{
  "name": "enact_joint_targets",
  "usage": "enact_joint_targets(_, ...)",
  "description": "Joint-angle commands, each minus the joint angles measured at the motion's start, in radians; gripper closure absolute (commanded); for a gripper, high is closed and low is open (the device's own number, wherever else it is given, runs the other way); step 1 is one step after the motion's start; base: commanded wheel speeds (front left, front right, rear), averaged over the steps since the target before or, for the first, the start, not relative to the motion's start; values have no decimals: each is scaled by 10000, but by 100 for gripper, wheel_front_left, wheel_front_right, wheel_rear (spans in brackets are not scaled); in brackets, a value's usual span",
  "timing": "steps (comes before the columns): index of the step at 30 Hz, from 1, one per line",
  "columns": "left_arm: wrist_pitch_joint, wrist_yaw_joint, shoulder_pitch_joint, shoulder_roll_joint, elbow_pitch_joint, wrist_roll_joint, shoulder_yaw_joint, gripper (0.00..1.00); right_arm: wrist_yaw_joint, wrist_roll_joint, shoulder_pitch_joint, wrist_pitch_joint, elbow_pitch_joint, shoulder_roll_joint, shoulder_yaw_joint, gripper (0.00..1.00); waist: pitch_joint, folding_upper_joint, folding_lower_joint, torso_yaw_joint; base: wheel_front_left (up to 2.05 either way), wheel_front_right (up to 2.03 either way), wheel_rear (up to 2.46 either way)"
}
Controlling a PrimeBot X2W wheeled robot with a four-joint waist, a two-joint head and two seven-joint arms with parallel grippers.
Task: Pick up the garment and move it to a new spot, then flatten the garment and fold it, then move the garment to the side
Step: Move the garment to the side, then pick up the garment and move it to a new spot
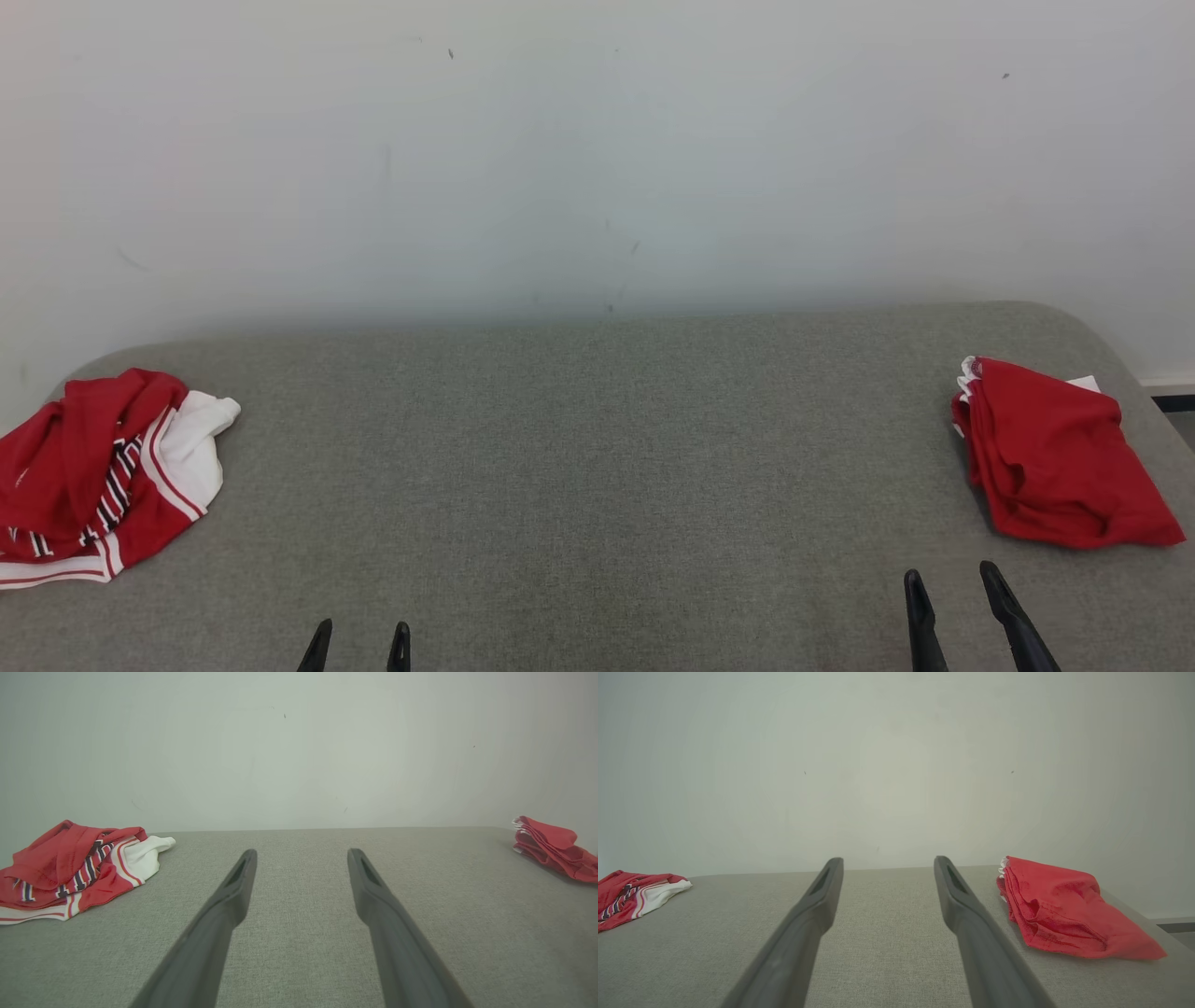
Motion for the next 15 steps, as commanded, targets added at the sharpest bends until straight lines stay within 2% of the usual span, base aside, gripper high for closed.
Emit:
enact_joint_targets(1, -34, -9, -15, -31, -1, 49, 25, 0, -24, 57, 75, -2, 18, 36, 26, 0, 8, 0, 0, 7, 0, 0, 0)
enact_joint_targets(15, -34, -53, -94, -36, 57, 115, -33, 0, -24, 85, 175, -2, 316, -10, 96, 0, 12, 0, 0, 279, 0, 0, 0)
